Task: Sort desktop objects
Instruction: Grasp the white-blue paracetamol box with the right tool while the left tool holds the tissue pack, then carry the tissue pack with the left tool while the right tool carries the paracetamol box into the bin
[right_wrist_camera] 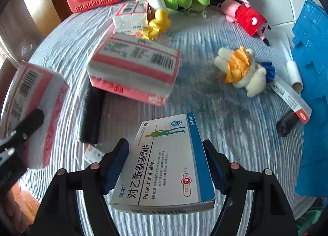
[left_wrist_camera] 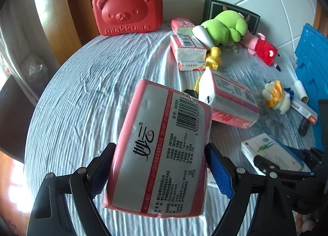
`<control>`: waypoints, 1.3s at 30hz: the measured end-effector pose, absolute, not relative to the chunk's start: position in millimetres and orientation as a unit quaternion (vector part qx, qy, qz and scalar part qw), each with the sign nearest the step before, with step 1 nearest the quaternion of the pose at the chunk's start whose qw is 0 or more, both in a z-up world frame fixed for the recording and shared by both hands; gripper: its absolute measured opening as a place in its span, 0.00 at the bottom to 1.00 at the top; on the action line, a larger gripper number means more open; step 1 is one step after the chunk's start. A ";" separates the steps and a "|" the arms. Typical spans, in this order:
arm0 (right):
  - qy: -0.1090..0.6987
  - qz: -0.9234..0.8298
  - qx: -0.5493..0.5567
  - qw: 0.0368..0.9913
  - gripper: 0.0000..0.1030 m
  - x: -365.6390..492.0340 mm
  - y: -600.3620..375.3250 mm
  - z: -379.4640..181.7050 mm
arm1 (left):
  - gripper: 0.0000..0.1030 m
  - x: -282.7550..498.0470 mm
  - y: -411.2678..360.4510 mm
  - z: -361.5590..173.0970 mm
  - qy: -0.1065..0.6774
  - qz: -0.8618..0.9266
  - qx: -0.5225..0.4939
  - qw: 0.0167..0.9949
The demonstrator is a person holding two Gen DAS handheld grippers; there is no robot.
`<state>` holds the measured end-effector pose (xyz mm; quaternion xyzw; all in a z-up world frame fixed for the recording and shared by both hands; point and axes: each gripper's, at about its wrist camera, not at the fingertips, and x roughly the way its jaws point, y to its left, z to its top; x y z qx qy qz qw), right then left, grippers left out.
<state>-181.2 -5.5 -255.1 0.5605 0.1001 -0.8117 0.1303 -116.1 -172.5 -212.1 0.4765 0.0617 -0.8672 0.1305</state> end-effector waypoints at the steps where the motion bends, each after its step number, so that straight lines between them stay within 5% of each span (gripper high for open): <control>1: 0.103 -0.803 0.572 0.130 0.70 -180.4 -2.1 -262.5 | 0.84 -114.3 -170.6 -215.8 0.062 -0.864 0.482 0.131; 10: 0.108 -0.781 0.602 0.127 0.81 -178.4 14.8 -295.9 | 0.84 -99.5 -153.7 -231.9 0.068 -0.853 0.495 0.150; 15: 0.102 -0.796 0.580 0.142 0.70 -172.9 22.3 -278.7 | 0.84 -92.7 -146.6 -218.9 0.065 -0.860 0.480 0.162; 39: 0.114 -0.901 0.346 0.237 0.70 -126.1 -46.3 -39.6 | 0.84 -73.5 -176.6 -52.1 0.068 -0.918 0.338 0.195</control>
